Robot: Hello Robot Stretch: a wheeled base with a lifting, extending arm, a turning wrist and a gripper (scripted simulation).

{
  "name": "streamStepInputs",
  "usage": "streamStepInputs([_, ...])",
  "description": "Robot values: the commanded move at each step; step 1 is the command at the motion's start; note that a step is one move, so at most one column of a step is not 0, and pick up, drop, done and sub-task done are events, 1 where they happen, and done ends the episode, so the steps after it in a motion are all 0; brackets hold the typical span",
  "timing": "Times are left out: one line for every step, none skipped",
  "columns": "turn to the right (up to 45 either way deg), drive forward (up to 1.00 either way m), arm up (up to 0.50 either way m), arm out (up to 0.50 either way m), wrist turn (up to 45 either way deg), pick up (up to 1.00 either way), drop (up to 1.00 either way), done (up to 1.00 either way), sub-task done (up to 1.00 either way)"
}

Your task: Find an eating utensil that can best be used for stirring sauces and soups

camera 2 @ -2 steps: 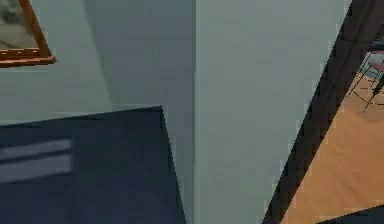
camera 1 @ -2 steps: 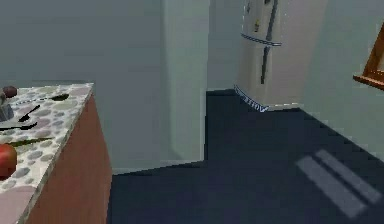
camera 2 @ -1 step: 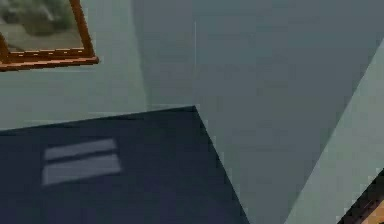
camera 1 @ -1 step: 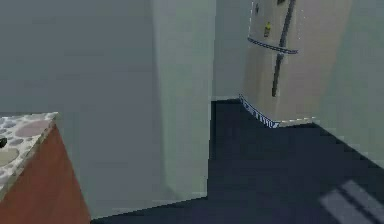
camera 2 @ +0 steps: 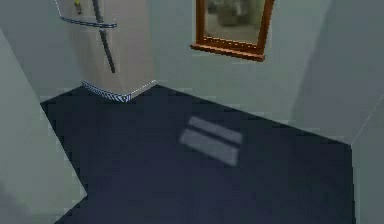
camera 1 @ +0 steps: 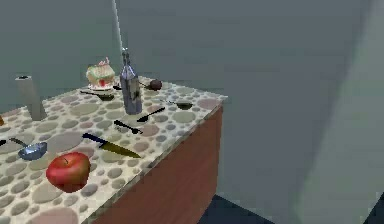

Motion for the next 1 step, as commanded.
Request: streamStepInputs([-12.0, 0.0, 0.0, 0.0, 0.0, 0.0, 0.0, 0.0, 0.0])
